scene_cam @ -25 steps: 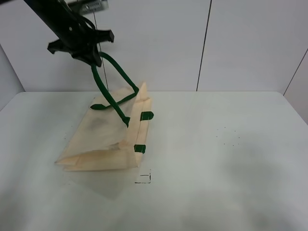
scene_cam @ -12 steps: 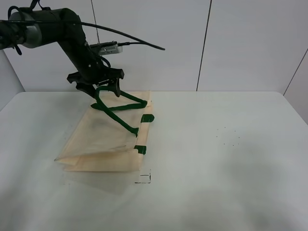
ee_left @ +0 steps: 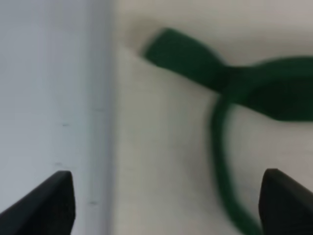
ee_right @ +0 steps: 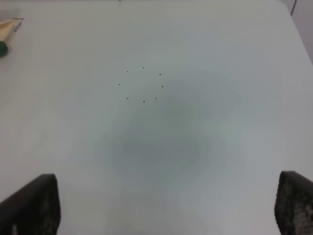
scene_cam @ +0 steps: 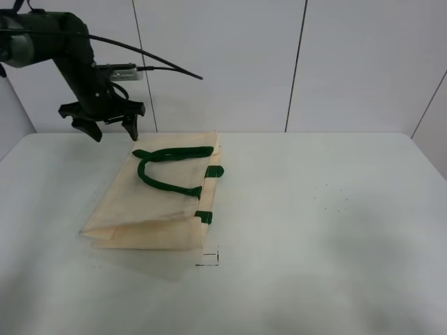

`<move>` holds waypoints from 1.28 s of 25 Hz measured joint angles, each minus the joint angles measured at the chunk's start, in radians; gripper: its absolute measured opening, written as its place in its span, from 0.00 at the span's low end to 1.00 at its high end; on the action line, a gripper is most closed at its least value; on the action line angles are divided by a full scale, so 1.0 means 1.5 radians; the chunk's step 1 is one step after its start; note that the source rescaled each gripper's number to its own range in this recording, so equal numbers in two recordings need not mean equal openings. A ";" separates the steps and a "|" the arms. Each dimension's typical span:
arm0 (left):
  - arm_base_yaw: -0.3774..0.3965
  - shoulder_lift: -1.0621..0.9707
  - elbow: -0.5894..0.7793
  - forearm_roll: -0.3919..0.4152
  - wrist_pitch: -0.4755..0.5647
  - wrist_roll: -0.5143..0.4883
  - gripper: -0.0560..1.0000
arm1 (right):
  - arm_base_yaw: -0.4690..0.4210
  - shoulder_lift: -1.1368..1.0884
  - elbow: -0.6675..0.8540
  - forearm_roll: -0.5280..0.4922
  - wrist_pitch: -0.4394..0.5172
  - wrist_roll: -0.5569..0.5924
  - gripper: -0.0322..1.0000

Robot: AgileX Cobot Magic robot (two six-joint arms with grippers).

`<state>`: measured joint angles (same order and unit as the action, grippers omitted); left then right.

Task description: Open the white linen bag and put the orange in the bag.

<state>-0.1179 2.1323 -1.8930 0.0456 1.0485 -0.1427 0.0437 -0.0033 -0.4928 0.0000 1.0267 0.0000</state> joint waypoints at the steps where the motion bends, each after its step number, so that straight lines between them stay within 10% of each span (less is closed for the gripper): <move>1: 0.015 0.000 0.000 0.000 0.005 0.000 0.97 | 0.000 0.000 0.000 0.000 0.000 0.000 0.97; 14: 0.065 -0.037 0.063 0.009 0.092 0.011 0.96 | 0.000 0.000 0.000 0.000 0.000 0.000 0.97; 32: 0.031 -0.563 0.688 0.014 0.092 0.012 0.96 | 0.000 0.000 0.000 0.000 0.000 0.000 0.97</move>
<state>-0.0708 1.2875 -0.8604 0.0664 1.1862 -0.1245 0.0437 -0.0033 -0.4928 0.0000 1.0267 0.0000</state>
